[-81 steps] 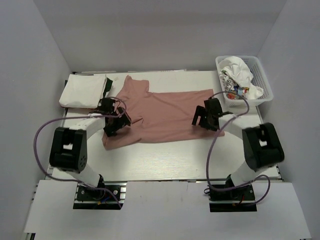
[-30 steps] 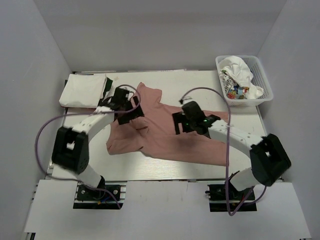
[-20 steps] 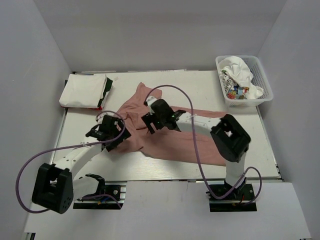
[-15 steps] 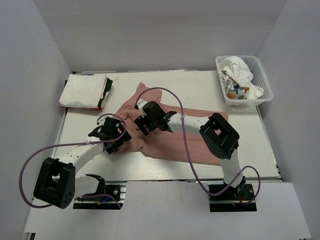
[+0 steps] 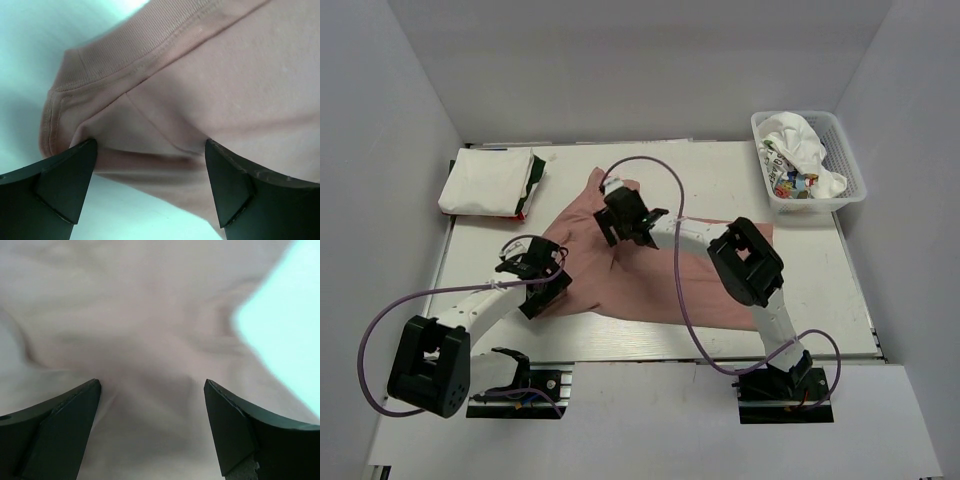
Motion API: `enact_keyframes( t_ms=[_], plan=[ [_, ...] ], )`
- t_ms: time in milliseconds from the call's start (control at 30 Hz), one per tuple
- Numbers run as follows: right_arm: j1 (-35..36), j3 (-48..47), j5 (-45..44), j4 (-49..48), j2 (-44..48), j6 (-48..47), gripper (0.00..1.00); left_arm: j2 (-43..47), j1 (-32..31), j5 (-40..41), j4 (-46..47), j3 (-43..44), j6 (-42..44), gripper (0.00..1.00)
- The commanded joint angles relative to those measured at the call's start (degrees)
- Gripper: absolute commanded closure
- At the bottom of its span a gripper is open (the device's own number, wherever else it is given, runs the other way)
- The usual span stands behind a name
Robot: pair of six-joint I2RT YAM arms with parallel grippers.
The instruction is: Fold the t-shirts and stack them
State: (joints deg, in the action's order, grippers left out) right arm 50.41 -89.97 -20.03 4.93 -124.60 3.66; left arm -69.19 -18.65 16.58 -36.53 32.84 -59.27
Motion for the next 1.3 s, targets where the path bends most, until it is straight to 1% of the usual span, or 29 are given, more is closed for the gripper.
enact_keyframes(
  t_ms=[0, 133, 200, 233, 267, 300, 333, 367, 400, 433, 467, 500, 533, 567, 633, 667, 700, 733, 800, 833, 867, 900, 933, 967, 1000, 1067, 1100, 1200, 1267],
  plan=[
    [-4.5, -4.6, -6.0, 1.8, -0.3, 7.4, 0.11, -1.9, 1.2, 0.9, -10.9, -2.7, -2.8, 0.00],
    [-7.7, -3.3, -5.8, 4.7, 2.0, 10.7, 0.11, 1.9, 1.2, 0.9, -15.5, -2.1, -4.3, 0.00],
    [-9.0, -0.1, -4.4, 4.7, 6.4, 11.4, 0.11, 5.7, 0.1, 0.9, -15.5, -2.1, -5.6, 0.00],
    [-9.3, 4.5, -3.3, 4.5, 8.0, 12.2, 0.10, 6.9, 0.1, -1.0, -16.2, -2.1, -5.6, 0.00],
    [-10.8, 7.9, -2.5, 3.8, 13.0, 13.4, 0.10, 9.3, 0.1, -1.0, -17.0, 0.0, -5.6, 0.00],
    [-11.3, 8.0, -2.0, 3.6, 14.8, 14.7, 0.10, 10.4, 0.1, -1.0, -17.6, 0.0, -5.1, 0.00],
    [-12.0, 12.8, -2.2, 3.8, 16.4, 15.4, 0.10, 11.3, 0.1, 0.3, -18.3, 3.1, -5.1, 0.00],
    [-13.5, 14.4, -2.0, 4.6, 19.6, 17.3, 0.10, 12.1, 0.1, 1.3, -18.8, 5.0, -4.3, 0.00],
    [-14.5, 15.7, -1.0, 5.5, 22.2, 18.6, 0.10, 12.6, 0.1, 2.1, -17.9, 7.0, -3.1, 0.00],
    [-17.4, 17.8, -0.5, 6.5, 23.2, 19.6, 0.10, 12.6, 0.1, 3.5, -16.5, 10.7, -0.3, 0.00],
    [-18.3, 19.5, -0.3, 7.9, 25.0, 22.3, 0.10, 12.6, 0.1, 3.5, -10.9, 12.2, 2.4, 0.00],
    [-19.4, 20.8, -0.6, 9.6, 26.1, 23.3, 0.10, 11.0, 0.1, 3.5, -8.0, 13.8, 5.4, 0.00],
    [-22.6, 21.6, -1.7, 10.7, 26.8, 24.5, 0.10, 9.3, 0.1, 3.5, -5.4, 17.4, 10.2, 0.00],
    [-23.6, 22.6, -2.0, 12.5, 26.8, 25.8, 0.10, 4.4, 0.1, 2.9, -0.6, 19.3, 13.1, 0.00],
    [-26.9, 23.4, -2.1, 13.7, 26.5, 26.7, 0.10, -2.6, 0.1, 0.3, 3.2, 26.3, 17.7, 0.00],
    [-28.6, 23.4, -1.8, 14.1, 26.5, 27.4, 0.10, -6.3, 0.1, -1.5, 5.1, 28.9, 23.8, 0.00],
    [-29.5, 23.5, -2.2, 15.5, 26.4, 28.0, 0.10, -14.7, 0.1, -3.2, 5.6, 32.3, 24.9, 0.00],
    [-30.6, 23.5, -2.2, 15.6, 26.5, 28.3, 0.10, -19.0, 0.7, -4.2, 5.6, 39.3, 26.3, 0.00],
    [-32.6, 23.9, -3.9, 15.6, 26.7, 28.6, 0.10, -27.4, 0.7, -1.2, 3.6, 47.6, 30.2, 0.00],
    [-33.0, 23.9, -3.9, 13.8, 26.8, 27.2, 0.10, -35.1, 0.7, -1.2, 2.5, 54.8, 31.0, 0.00],
    [-33.5, 24.4, -4.0, 12.7, 26.5, 26.6, 0.10, -39.0, 0.7, -0.4, 1.7, 58.7, 31.6, 0.00],
    [-33.6, 24.3, -4.7, 11.3, 26.3, 26.2, 0.10, -42.4, 1.6, -0.4, 1.1, 66.2, 32.5, 0.00],
    [-33.8, 23.4, -4.8, 11.0, 25.8, 25.3, 0.10, -45.7, 1.6, 0.3, -0.4, 70.4, 33.2, 0.00],
    [-34.0, 22.8, -5.1, 11.0, 24.0, 25.3, 0.10, -52.6, 2.1, 1.2, -2.1, 75.0, 33.2, 0.00],
    [-34.5, 20.0, -6.1, 11.5, 23.1, 25.2, 0.10, -56.0, 2.1, 3.4, -3.7, 84.1, 33.2, 0.00],
    [-34.6, 18.0, -6.8, 12.7, 19.1, 26.3, 0.10, -62.5, 2.7, 4.3, -7.2, 92.7, 33.2, 0.00],
    [-35.0, 17.3, -7.6, 13.3, 18.3, 26.9, 0.10, -68.1, 3.2, 4.3, -7.2, 98.8, 34.8, 0.00],
    [-35.4, 13.6, -8.5, 15.0, 14.8, 30.2, 0.10, -73.2, 4.2, 2.3, -5.0, 103.2, 37.2, 0.00],
    [-35.9, 13.3, -9.7, 15.2, 14.3, 31.1, 0.10, -73.8, 4.2, 3.3, -2.9, 101.4, 38.6, 0.00]
  ],
)
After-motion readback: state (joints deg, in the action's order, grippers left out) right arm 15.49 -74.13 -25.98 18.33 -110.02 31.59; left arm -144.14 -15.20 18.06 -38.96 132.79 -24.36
